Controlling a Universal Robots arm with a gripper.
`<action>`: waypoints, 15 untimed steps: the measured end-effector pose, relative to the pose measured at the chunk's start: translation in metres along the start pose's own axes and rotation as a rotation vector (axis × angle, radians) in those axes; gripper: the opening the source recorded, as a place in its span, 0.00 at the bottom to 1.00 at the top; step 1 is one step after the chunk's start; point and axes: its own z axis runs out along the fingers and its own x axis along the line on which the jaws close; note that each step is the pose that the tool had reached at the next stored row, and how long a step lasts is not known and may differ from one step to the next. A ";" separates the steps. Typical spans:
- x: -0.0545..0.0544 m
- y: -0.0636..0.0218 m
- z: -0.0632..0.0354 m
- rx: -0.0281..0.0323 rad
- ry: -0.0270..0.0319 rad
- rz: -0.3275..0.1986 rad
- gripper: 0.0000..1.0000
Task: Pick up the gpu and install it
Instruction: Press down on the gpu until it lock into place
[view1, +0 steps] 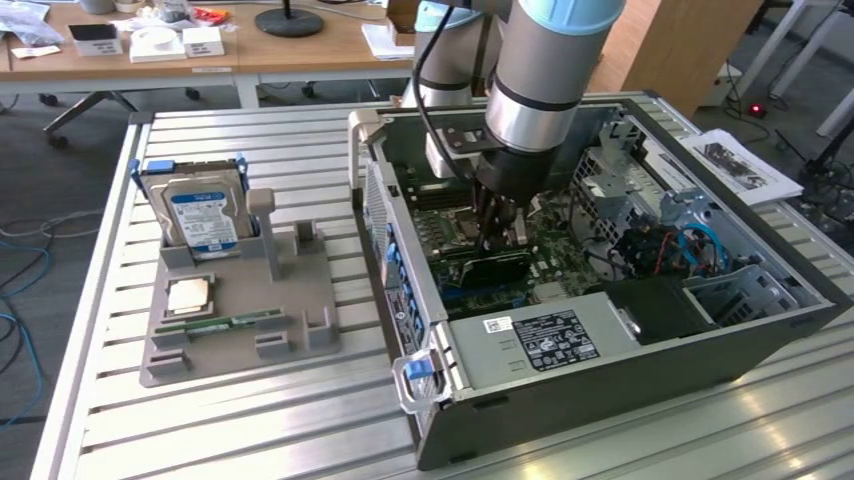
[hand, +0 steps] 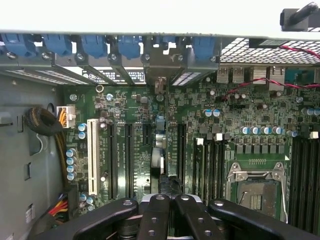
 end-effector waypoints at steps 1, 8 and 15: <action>0.000 -0.0001 0.0001 0.0001 -0.0005 0.000 0.11; -0.001 0.0000 0.0011 0.0001 -0.0020 0.000 0.11; -0.001 0.0000 0.0023 0.0000 -0.0079 0.000 0.11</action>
